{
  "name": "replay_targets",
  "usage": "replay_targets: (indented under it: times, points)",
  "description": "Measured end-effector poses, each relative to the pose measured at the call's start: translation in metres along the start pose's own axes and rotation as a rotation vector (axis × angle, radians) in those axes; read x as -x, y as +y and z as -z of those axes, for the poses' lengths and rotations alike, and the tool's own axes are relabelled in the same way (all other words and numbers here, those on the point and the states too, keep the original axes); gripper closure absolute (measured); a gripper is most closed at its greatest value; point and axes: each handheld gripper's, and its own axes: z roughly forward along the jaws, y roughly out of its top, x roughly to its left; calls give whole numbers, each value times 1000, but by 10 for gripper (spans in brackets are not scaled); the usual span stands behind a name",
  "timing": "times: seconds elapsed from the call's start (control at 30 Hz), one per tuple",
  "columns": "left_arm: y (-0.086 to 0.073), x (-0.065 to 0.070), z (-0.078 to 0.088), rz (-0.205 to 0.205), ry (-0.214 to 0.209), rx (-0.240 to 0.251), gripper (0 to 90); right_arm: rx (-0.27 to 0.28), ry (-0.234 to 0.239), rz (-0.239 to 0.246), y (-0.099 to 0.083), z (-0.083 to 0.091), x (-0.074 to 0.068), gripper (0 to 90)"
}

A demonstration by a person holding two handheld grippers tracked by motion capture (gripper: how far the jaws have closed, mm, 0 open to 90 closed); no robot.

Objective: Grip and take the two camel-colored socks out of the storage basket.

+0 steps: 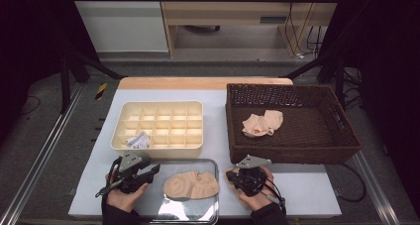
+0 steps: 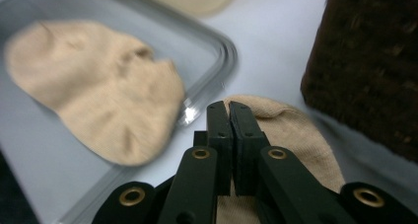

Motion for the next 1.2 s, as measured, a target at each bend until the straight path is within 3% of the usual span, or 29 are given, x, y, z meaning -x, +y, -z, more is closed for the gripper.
replay_targets:
  times: [0.1,0.2,0.27,0.37,0.47,0.6,0.67,0.77,0.93,1.03,1.2]
  points:
    - [1,-1,1,1,1,5,558,60,57,-12,6,9,-2,890]
    - [1,-1,1,1,-1,6,558,100,131,11,14,11,-12,889]
    - [2,0,2,0,-2,9,558,83,174,38,15,5,-21,888]
    - [4,-1,6,-2,-4,25,560,20,198,72,13,-9,-31,877]
    - [6,0,9,-6,-14,41,565,-18,177,90,9,-16,-34,822]
    - [13,5,12,-20,-39,59,571,72,161,58,13,-1,-25,769]
    - [16,8,13,-28,-47,65,574,112,127,44,16,12,-16,767]
    - [26,24,13,-66,-91,70,575,131,76,26,14,25,-4,761]
    - [38,53,7,-115,-144,72,575,115,4,-17,-7,39,16,723]
    - [43,72,-2,-152,-166,64,570,107,-1,-44,-18,43,22,695]
    - [41,96,-25,-173,-204,21,554,90,16,-63,-25,37,24,654]
